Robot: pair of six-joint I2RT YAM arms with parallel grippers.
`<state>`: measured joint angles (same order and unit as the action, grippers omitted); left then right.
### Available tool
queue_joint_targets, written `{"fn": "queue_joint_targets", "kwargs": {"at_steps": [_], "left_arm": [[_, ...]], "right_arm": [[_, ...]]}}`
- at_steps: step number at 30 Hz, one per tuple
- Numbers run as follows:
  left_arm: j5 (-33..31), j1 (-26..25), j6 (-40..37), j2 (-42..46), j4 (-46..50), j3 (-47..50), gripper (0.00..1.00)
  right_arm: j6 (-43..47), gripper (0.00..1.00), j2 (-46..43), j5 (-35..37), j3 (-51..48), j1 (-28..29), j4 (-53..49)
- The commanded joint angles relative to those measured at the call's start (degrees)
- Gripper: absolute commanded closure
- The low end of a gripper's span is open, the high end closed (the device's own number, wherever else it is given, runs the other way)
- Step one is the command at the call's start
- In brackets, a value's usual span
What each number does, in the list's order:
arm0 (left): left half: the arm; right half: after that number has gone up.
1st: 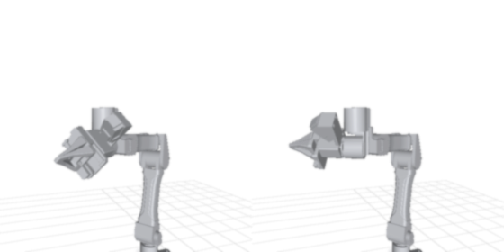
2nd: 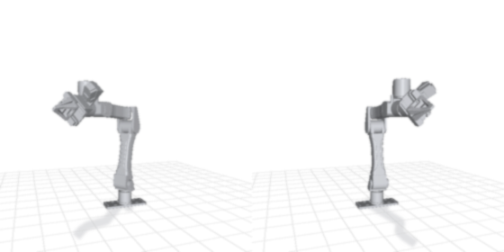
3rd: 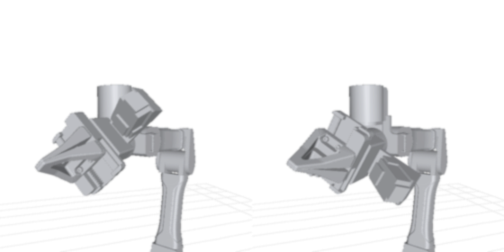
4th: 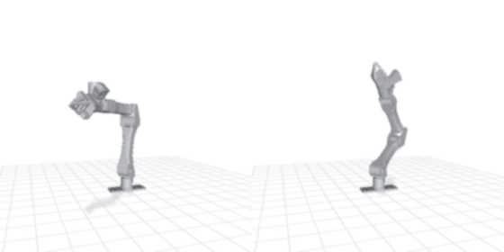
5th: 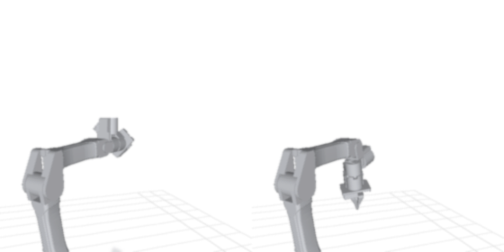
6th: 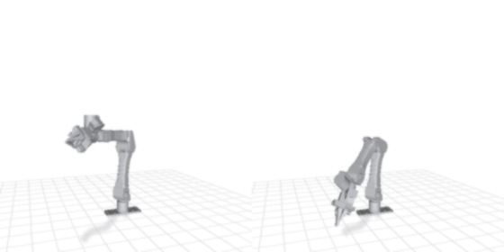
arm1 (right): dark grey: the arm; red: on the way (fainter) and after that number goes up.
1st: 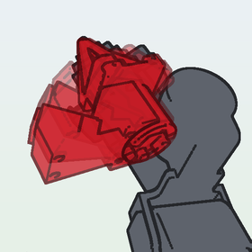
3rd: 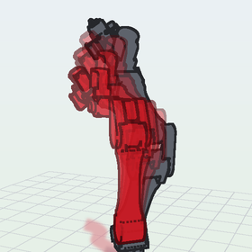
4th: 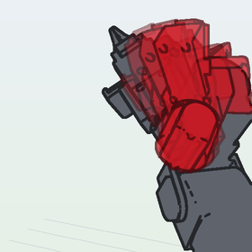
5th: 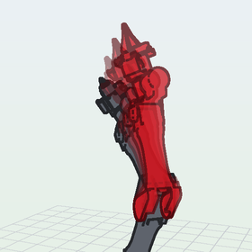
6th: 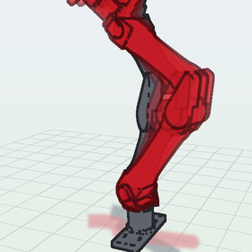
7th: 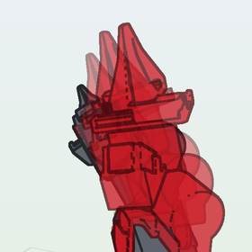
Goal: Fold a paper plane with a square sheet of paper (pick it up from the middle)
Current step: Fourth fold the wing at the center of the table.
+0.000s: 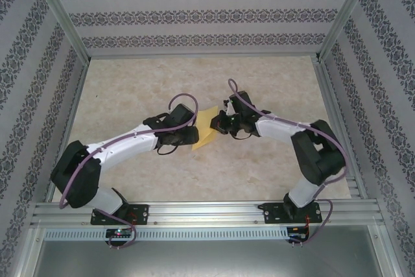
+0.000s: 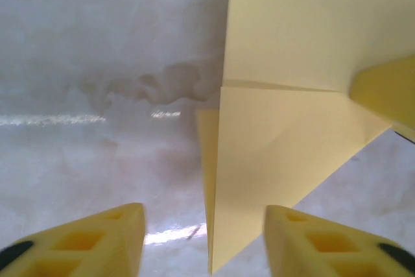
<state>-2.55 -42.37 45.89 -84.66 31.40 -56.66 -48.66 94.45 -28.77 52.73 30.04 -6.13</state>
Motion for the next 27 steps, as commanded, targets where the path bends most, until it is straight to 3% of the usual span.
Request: {"fn": "queue_joint_targets", "kwargs": {"at_steps": [1,8,15,27], "left_arm": [[-1.36,0.68,-4.58,3.17,0.67,-2.16,0.41],[0.36,0.71,-11.86,5.42,-5.34,-1.44,0.37],[3.87,-0.33,-22.61,2.04,-21.28,4.46,0.36],[9.92,-2.85,-41.0,-5.43,-45.28,14.09,0.37]], "right_arm": [[2.05,0.96,-5.9,6.89,1.04,-0.25,-5.94],[-2.31,0.95,-10.05,17.37,1.89,1.24,-12.43],[-12.59,0.95,-4.48,14.95,-0.48,1.86,-4.16],[-22.38,0.96,0.47,10.01,-2.28,0.11,-1.96]]}}
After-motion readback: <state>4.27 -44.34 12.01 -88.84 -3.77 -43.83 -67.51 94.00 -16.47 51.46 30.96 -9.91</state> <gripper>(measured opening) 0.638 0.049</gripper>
